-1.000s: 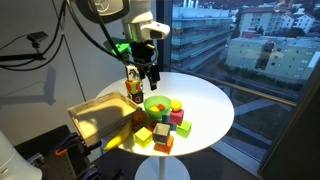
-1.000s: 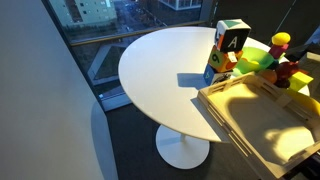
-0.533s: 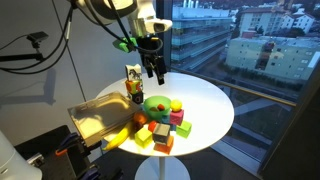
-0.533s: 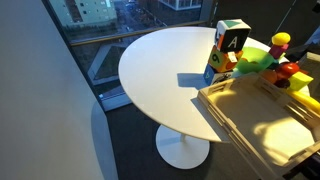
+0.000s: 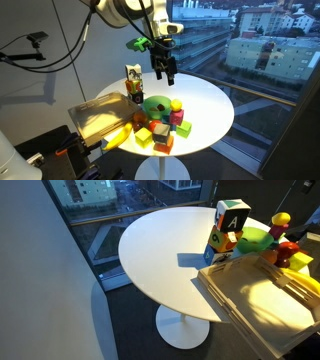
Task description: Remove the lemon from the pink block and put it in the green bowl
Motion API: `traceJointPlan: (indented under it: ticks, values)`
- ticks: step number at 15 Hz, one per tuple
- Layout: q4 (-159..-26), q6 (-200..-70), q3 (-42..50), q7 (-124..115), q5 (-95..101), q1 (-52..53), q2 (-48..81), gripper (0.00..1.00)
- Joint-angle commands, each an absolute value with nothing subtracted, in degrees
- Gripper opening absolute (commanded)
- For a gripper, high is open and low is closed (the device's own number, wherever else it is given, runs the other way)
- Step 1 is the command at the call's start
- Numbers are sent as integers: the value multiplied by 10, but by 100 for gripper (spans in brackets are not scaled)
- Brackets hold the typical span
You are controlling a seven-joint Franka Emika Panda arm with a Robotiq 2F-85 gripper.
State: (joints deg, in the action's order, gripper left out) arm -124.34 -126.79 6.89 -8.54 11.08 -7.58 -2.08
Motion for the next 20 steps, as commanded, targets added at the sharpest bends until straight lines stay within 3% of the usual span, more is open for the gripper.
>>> traceJointPlan:
  ticks: [1,20]
  values:
    - [-1177,-1228,70,-69,114,-76,33,100]
    - [-1112,-1274,75,123,112,-90,153,100]
